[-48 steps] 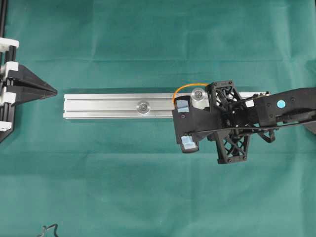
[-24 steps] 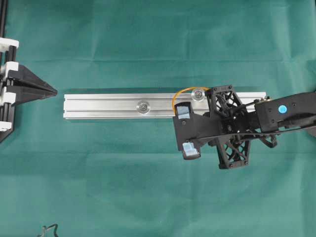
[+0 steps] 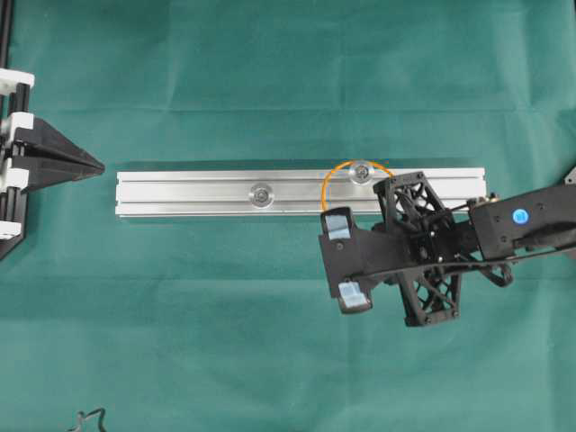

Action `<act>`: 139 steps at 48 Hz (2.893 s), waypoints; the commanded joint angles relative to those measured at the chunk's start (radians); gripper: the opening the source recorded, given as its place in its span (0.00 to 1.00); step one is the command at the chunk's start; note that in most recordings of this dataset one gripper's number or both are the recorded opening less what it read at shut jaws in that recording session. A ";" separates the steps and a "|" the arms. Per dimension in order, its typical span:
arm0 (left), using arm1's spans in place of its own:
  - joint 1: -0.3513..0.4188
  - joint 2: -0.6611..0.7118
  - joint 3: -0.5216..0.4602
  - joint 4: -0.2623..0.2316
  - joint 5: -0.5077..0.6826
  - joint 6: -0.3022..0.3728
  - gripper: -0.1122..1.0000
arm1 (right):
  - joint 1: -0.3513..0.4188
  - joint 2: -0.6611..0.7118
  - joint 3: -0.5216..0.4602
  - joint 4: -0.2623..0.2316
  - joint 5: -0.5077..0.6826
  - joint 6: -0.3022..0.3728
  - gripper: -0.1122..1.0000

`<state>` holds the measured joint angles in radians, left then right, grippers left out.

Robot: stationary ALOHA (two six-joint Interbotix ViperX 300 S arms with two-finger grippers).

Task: Hook the rubber onto the shaft.
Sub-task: 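Loop the band over the right metal peg with the right gripper, then rotate the right gripper and stretch the band leftward toward the left peg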

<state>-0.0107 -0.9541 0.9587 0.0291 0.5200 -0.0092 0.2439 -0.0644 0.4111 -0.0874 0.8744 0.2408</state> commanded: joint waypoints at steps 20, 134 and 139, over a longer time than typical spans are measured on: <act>-0.002 0.008 -0.032 0.002 -0.003 0.000 0.10 | 0.035 -0.011 -0.009 0.031 -0.006 0.002 0.16; -0.002 0.006 -0.032 0.002 0.000 0.003 0.10 | 0.044 0.020 -0.051 0.031 -0.109 1.129 0.16; -0.002 0.005 -0.032 0.002 -0.002 0.003 0.10 | 0.035 0.029 -0.063 0.031 -0.109 1.129 0.16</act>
<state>-0.0107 -0.9541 0.9587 0.0291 0.5231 -0.0077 0.2807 -0.0307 0.3850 -0.0552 0.7685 1.3683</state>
